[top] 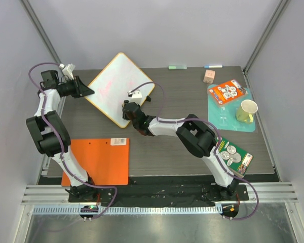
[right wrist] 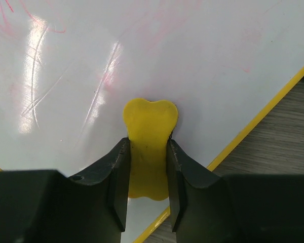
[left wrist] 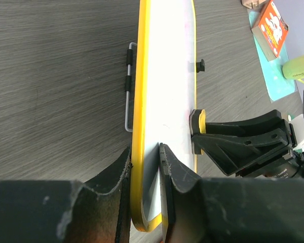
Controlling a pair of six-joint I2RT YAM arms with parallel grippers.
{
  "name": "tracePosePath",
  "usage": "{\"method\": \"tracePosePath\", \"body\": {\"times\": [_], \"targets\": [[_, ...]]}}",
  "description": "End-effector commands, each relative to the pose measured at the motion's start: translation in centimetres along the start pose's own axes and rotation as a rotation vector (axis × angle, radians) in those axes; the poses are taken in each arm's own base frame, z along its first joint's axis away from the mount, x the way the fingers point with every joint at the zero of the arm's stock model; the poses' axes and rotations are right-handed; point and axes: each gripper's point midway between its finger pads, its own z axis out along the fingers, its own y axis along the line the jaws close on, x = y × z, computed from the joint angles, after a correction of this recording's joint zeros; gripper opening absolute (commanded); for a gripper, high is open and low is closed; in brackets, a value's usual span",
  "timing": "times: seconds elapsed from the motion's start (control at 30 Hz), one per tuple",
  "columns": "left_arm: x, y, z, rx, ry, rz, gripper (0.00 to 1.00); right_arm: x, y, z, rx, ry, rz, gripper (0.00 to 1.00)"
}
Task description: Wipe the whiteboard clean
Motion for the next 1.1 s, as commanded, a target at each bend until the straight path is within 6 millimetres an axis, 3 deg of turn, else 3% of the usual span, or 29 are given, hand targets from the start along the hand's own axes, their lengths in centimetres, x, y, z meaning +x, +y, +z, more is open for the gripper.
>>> {"method": "tracePosePath", "body": {"times": [0.0, 0.17, 0.27, 0.4, 0.43, 0.47, 0.5, 0.53, 0.6, 0.63, 0.7, 0.73, 0.77, 0.83, 0.9, 0.93, 0.97, 1.0, 1.07], "targets": [[-0.6, -3.1, -0.7, 0.041, -0.003, 0.085, 0.00, 5.4, -1.1, 0.5, -0.029, 0.134, -0.129, 0.01], [-0.4, -3.3, -0.7, 0.044, 0.000, 0.088, 0.00, 0.1, 2.0, 2.3, -0.091, -0.018, -0.101, 0.01], [-0.3, -3.2, -0.7, 0.045, 0.003, 0.082, 0.00, -2.0, 2.1, 3.9, -0.067, -0.065, -0.075, 0.01], [0.1, -3.2, -0.6, 0.052, 0.014, 0.069, 0.00, -3.5, 0.2, 7.0, -0.033, -0.070, 0.035, 0.01], [0.2, -3.2, -0.6, 0.051, 0.017, 0.071, 0.00, -4.4, -1.6, 8.0, -0.003, -0.072, 0.066, 0.01], [0.3, -3.2, -0.7, 0.049, 0.019, 0.073, 0.00, -5.1, -2.2, 8.7, 0.006, -0.060, 0.089, 0.01], [0.3, -3.1, -0.8, 0.045, 0.020, 0.078, 0.00, -4.2, -3.2, 9.5, 0.008, -0.030, 0.112, 0.01], [0.4, -3.1, -0.8, 0.046, 0.026, 0.078, 0.00, -5.0, -5.3, 10.4, 0.032, -0.029, 0.157, 0.01], [0.5, -3.4, -0.9, 0.048, 0.028, 0.087, 0.00, -5.5, -6.6, 11.2, 0.029, -0.008, 0.184, 0.01], [0.6, -3.5, -0.9, 0.051, 0.030, 0.094, 0.00, -6.3, -8.0, 11.7, 0.047, -0.024, 0.210, 0.01], [0.8, -3.5, -1.1, 0.047, 0.031, 0.095, 0.00, -7.8, -8.9, 12.1, 0.052, -0.037, 0.231, 0.01], [0.7, -3.6, -1.1, 0.045, 0.030, 0.103, 0.00, -7.5, -9.6, 12.6, 0.060, -0.025, 0.231, 0.01], [0.7, -3.6, -1.2, 0.043, 0.031, 0.110, 0.00, -9.3, -9.9, 12.8, 0.057, -0.030, 0.227, 0.01], [0.8, -3.7, -1.3, 0.043, 0.035, 0.115, 0.00, -9.9, -8.9, 12.8, 0.005, -0.014, 0.200, 0.01], [1.0, -3.7, -1.3, 0.044, 0.041, 0.118, 0.00, -9.3, -7.0, 11.6, -0.025, 0.035, 0.113, 0.01], [0.9, -3.6, -1.4, 0.040, 0.040, 0.121, 0.00, -10.7, -5.8, 10.4, -0.030, 0.016, 0.082, 0.01], [1.0, -3.6, -1.3, 0.041, 0.041, 0.122, 0.00, -8.9, -5.8, 9.8, -0.021, 0.049, 0.004, 0.01], [1.0, -3.6, -1.3, 0.041, 0.040, 0.119, 0.00, -7.5, -3.4, 8.6, -0.046, 0.063, -0.037, 0.01], [1.1, -3.7, -1.2, 0.050, 0.040, 0.114, 0.00, -5.4, -1.8, 6.6, -0.070, 0.091, -0.080, 0.01]]}}
